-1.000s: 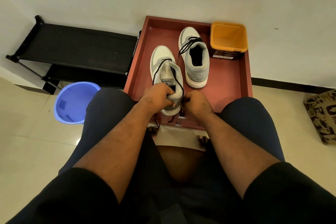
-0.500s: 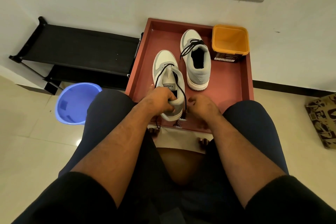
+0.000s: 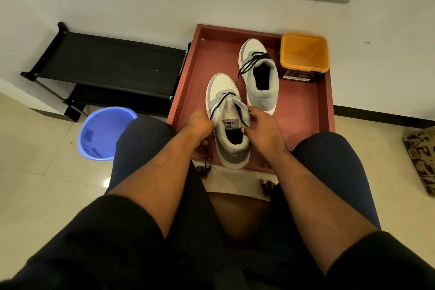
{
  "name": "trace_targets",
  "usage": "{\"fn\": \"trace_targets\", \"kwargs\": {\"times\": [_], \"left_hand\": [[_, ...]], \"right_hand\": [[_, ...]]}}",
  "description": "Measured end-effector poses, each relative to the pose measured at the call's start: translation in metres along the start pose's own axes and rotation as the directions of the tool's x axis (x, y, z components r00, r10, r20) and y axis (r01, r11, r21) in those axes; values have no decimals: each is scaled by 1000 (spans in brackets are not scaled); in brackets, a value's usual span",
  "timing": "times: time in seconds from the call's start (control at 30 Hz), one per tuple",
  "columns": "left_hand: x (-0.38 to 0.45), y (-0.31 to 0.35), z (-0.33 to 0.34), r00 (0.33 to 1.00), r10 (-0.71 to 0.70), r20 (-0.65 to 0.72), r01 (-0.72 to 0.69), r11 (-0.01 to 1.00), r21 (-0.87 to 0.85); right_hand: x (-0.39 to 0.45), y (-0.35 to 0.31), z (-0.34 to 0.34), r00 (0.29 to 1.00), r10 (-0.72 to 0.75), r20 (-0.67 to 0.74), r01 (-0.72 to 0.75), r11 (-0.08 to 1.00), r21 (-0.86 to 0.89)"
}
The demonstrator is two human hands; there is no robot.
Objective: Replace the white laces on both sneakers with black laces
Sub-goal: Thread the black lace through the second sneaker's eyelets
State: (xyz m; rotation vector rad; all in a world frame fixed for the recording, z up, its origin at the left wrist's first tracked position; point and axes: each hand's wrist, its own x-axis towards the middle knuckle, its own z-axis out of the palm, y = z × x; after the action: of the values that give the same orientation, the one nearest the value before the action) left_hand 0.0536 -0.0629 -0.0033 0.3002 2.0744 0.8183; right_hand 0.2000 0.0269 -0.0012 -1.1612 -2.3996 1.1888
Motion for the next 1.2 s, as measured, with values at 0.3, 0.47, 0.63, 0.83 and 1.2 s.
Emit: {"fn": "trace_targets", "kwargs": {"times": [0.3, 0.47, 0.63, 0.83, 1.2], "left_hand": [[-15, 13, -12, 994, 75, -73, -90, 972, -219], [-53, 35, -51, 818, 523, 238, -205, 652, -730], [-55, 38, -58, 712, 621, 327, -237, 652, -721], [-33, 43, -65, 933, 211, -292, -360, 511, -780], [-67, 40, -26, 898, 307, 316, -297, 951, -82]], "right_hand": [[-13, -13, -10, 985, -16, -170, 22, 999, 33], [-21, -37, -13, 996, -32, 83, -24, 798, 602], [-26, -44, 5, 933, -135, 334, -176, 638, 749], [-22, -36, -23, 943, -21, 332, -256, 593, 764], [-8, -30, -19, 967, 99, 233, -239, 663, 709]]}}
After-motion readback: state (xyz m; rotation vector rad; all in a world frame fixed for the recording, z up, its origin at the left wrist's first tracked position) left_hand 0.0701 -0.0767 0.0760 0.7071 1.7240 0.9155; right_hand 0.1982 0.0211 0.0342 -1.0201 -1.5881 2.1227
